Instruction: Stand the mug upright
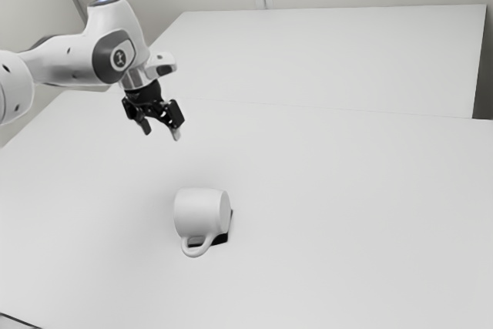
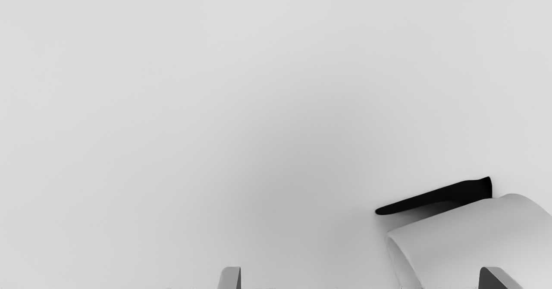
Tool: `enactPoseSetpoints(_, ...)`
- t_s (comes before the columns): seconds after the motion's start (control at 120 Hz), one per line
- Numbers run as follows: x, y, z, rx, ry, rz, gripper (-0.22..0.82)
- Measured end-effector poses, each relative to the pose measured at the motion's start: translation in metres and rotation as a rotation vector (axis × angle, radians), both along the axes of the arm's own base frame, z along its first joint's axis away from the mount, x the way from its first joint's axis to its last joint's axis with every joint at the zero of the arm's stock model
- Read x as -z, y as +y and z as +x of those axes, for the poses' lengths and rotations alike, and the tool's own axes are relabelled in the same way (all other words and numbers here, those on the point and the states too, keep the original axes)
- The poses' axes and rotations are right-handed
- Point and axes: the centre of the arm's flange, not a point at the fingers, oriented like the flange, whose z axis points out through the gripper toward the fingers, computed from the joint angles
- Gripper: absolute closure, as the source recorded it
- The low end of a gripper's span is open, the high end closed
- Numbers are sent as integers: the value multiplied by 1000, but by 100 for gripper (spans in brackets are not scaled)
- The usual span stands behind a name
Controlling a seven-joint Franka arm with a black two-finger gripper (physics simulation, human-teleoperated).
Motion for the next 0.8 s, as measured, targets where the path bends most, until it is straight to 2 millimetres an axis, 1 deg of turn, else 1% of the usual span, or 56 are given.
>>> enactPoseSetpoints(0.117, -1, 3, -13, 5, -8, -17, 0)
enactPoseSetpoints(0.167, 8, 6, -22, -17, 4, -61, 0)
enactPoseSetpoints(0.225, 18, 13, -32, -63, 21, -139, 0)
enactPoseSetpoints(0.333, 32, 35, -47, -148, 50, -278, 0)
enactPoseSetpoints(0.442, 45, 59, -57, -223, 76, -399, 0)
enactPoseSetpoints(0.558, 73, 90, -65, -306, 114, -517, 0)
enactPoseSetpoints(0.617, 85, 101, -68, -335, 124, -570, 0)
enactPoseSetpoints(0.675, 98, 103, -73, -350, 137, -624, 0)
enactPoseSetpoints(0.8, 115, 91, -82, -339, 149, -715, 0)
